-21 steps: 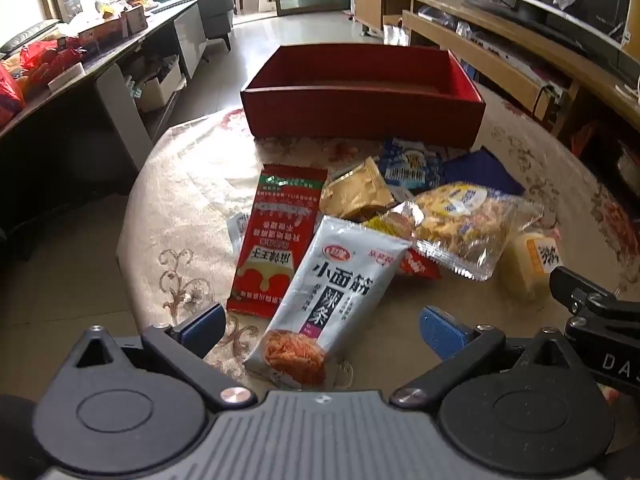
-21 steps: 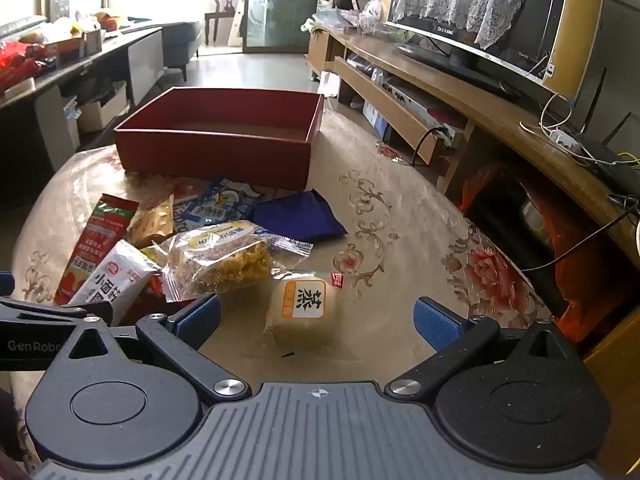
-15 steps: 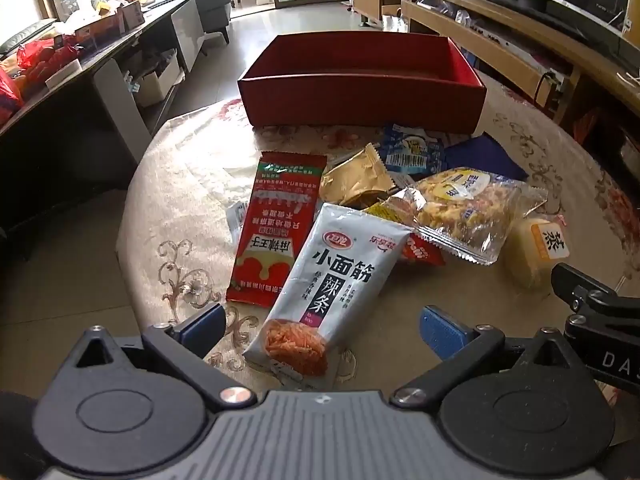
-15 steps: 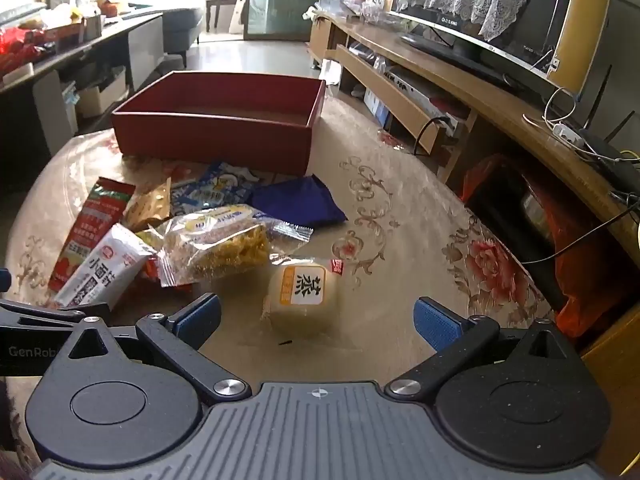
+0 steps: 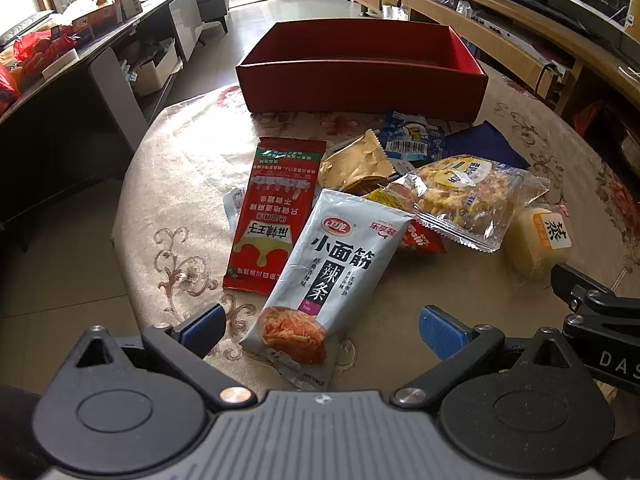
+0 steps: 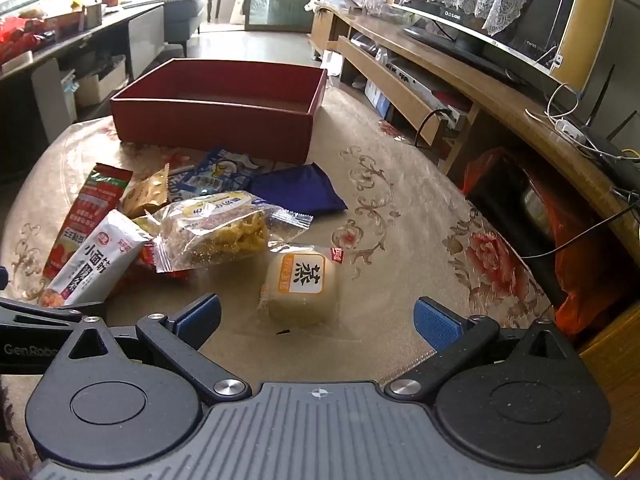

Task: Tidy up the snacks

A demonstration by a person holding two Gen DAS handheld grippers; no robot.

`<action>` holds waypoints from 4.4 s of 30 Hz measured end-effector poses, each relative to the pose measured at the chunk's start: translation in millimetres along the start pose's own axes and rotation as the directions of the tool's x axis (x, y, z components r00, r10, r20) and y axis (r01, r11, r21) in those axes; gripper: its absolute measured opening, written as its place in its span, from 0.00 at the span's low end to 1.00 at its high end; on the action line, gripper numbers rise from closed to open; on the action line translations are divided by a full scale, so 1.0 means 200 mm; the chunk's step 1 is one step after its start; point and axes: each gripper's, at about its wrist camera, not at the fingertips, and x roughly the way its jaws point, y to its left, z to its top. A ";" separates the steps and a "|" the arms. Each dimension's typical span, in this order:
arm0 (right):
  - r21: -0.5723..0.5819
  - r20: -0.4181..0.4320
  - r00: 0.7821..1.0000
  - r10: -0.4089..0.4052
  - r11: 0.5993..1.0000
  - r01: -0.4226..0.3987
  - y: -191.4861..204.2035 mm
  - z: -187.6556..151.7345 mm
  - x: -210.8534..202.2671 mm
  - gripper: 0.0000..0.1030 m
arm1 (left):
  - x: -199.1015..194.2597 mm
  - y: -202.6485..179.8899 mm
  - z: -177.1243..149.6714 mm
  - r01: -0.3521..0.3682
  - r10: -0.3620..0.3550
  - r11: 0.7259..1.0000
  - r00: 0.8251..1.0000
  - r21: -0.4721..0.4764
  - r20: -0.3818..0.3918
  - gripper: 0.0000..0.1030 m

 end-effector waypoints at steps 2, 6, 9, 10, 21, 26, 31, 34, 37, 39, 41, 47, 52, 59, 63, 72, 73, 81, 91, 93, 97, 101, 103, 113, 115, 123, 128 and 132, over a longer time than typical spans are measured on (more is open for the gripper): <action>-0.004 -0.003 1.000 -0.003 1.000 0.003 0.01 0.00 0.00 1.00 | 0.00 0.00 0.00 -0.002 0.002 1.000 1.000 0.003 -0.003 1.00; -0.010 -0.010 1.000 -0.004 1.000 0.004 0.01 -0.01 0.01 1.00 | 0.01 0.00 0.00 -0.005 0.005 1.000 1.000 0.008 -0.011 0.99; -0.017 -0.014 1.000 -0.006 1.000 0.005 0.02 -0.01 0.02 1.00 | 0.01 -0.01 -0.01 -0.009 0.010 1.000 1.000 0.013 -0.014 0.98; -0.018 -0.015 1.000 -0.006 1.000 0.006 0.02 -0.01 0.02 1.00 | 0.01 -0.01 -0.01 -0.011 0.011 1.000 1.000 0.015 -0.015 0.98; -0.033 -0.037 0.999 -0.007 0.999 0.006 0.02 -0.02 0.03 1.00 | 0.03 -0.02 -0.01 -0.018 0.019 0.999 0.999 0.026 -0.037 0.96; -0.035 -0.056 0.998 -0.008 0.999 0.006 0.03 -0.02 0.04 1.00 | 0.03 -0.02 -0.02 -0.014 0.016 0.999 0.998 0.030 -0.057 0.95; -0.039 -0.076 0.997 -0.018 0.999 0.015 0.03 -0.03 0.03 1.00 | 0.03 -0.02 -0.04 -0.005 0.008 0.999 0.997 0.038 -0.081 0.93; -0.043 -0.088 0.996 -0.019 0.999 0.016 0.03 -0.05 0.02 1.00 | 0.03 -0.03 -0.05 -0.005 0.010 0.999 0.996 0.048 -0.094 0.92; -0.053 -0.099 0.995 -0.021 0.998 0.015 0.04 -0.06 0.03 1.00 | 0.04 -0.03 -0.06 -0.003 0.008 0.999 0.994 0.049 -0.111 0.90; -0.061 -0.107 0.994 -0.022 0.998 0.016 0.05 -0.06 0.03 1.00 | 0.04 -0.03 -0.06 -0.001 0.007 0.999 0.993 0.050 -0.120 0.90; -0.066 -0.112 0.994 -0.020 0.998 0.013 0.05 -0.06 0.03 1.00 | 0.04 -0.02 -0.06 0.003 0.004 0.999 0.992 0.053 -0.125 0.90; -0.065 -0.131 0.991 0.001 0.998 -0.009 0.06 -0.06 0.05 1.00 | 0.05 -0.01 -0.05 0.006 0.002 0.998 0.991 0.062 -0.131 0.89; -0.051 -0.157 0.987 0.042 0.997 -0.051 0.06 -0.03 0.07 1.00 | 0.07 0.02 -0.01 0.022 -0.014 0.998 0.991 0.059 -0.134 0.88; -0.082 -0.136 0.988 0.071 0.993 -0.083 0.07 0.06 0.08 1.00 | 0.12 0.04 0.08 0.072 -0.062 0.995 0.987 0.067 -0.151 0.88; -0.066 -0.143 0.983 0.115 0.990 -0.125 0.04 0.10 0.09 1.00 | 0.16 0.04 0.14 0.112 -0.099 0.991 0.982 0.073 -0.163 0.89; -0.120 -0.110 0.982 0.153 0.979 -0.166 0.03 0.24 0.12 1.00 | 0.29 0.01 0.16 0.113 -0.085 0.985 0.975 0.127 -0.208 0.89; -0.131 -0.108 0.982 0.154 0.977 -0.168 0.03 0.26 0.13 1.00 | 0.30 0.01 0.16 0.116 -0.085 0.985 0.972 0.127 -0.221 0.89; -0.172 -0.148 0.971 0.190 0.961 -0.214 0.07 0.42 0.29 1.00 | 0.34 0.07 0.15 0.128 -0.108 0.990 0.962 0.066 -0.250 0.74; -0.234 -0.296 0.921 0.253 0.916 -0.327 0.25 0.44 0.50 0.99 | 0.31 0.15 0.15 0.151 -0.144 0.989 0.958 0.010 -0.249 0.61; -0.277 -0.295 0.928 0.228 0.909 -0.311 0.27 0.39 0.49 0.98 | 0.30 0.16 0.13 0.152 -0.145 0.988 0.956 0.009 -0.255 0.62; -0.304 -0.273 0.937 0.218 0.905 -0.299 0.25 0.34 0.43 0.96 | 0.31 0.14 0.13 0.144 -0.133 0.989 0.959 0.027 -0.252 0.66; -0.316 -0.268 0.943 0.195 0.907 -0.278 0.25 0.32 0.41 0.93 | 0.32 0.11 0.12 0.126 -0.109 0.991 0.964 0.054 -0.243 0.71; -0.324 -0.258 0.947 0.189 0.907 -0.269 0.24 0.31 0.40 0.91 | 0.33 0.10 0.12 0.119 -0.100 0.991 0.965 0.063 -0.243 0.80; -0.375 -0.206 0.964 0.169 0.896 -0.237 0.24 0.27 0.32 0.78 | 0.32 0.08 0.13 0.102 -0.090 0.994 0.966 0.039 -0.243 0.67; -0.370 -0.194 0.965 0.175 0.898 -0.237 0.24 0.27 0.30 0.75 | 0.31 0.09 0.13 0.105 -0.096 0.994 0.965 0.026 -0.245 0.60; -0.406 -0.139 0.982 0.131 0.897 -0.177 0.25 0.23 0.23 0.66 | 0.27 0.10 0.11 0.119 -0.114 0.993 0.963 0.008 -0.245 0.48; -0.407 -0.104 0.988 0.118 0.901 -0.150 0.25 0.21 0.18 0.58 | 0.24 0.09 0.09 0.133 -0.131 0.991 0.962 -0.005 -0.241 0.45; -0.364 -0.119 0.982 0.148 0.913 -0.182 0.22 0.21 0.18 0.54 | 0.21 0.09 0.09 0.136 -0.135 0.991 0.963 -0.013 -0.233 0.44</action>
